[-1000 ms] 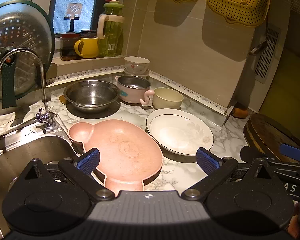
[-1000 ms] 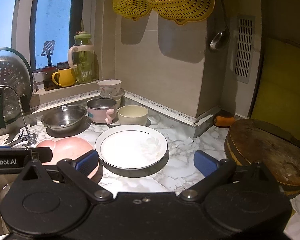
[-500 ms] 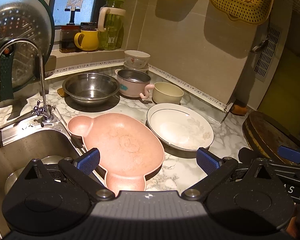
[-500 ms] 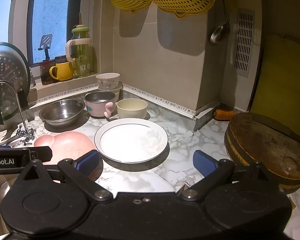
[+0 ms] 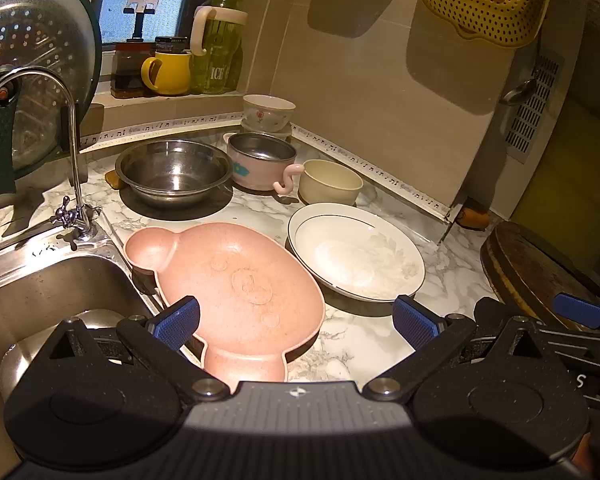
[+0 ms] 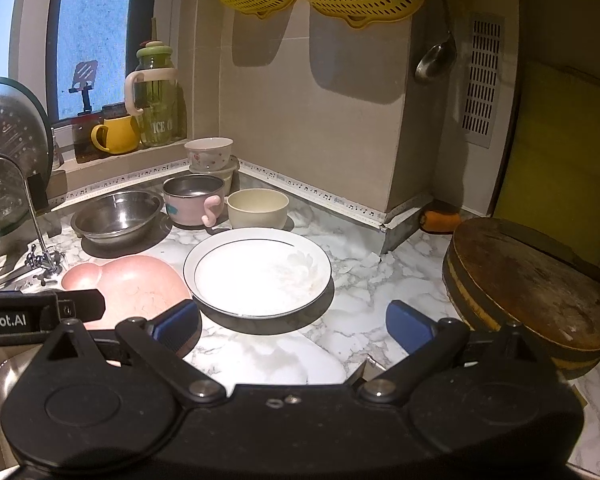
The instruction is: Organize plates and bowls
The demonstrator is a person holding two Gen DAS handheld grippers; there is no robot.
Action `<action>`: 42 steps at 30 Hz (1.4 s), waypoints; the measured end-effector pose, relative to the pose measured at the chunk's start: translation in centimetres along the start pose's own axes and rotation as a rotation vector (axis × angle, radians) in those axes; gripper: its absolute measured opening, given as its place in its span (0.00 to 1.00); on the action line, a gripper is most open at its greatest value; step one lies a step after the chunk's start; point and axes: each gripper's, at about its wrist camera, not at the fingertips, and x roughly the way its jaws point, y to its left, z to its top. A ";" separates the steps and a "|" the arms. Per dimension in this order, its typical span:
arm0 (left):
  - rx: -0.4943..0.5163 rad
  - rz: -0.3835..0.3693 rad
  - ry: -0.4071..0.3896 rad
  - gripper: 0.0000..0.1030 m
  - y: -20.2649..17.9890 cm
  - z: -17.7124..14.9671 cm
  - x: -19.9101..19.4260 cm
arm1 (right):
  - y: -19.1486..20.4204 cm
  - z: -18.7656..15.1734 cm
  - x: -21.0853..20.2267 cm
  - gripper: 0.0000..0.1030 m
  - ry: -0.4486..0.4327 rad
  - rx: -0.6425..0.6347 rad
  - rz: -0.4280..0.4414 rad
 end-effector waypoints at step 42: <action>-0.030 0.076 0.161 0.92 -1.3 7.3 17.1 | -8.4 2.9 17.3 0.84 0.212 0.024 0.155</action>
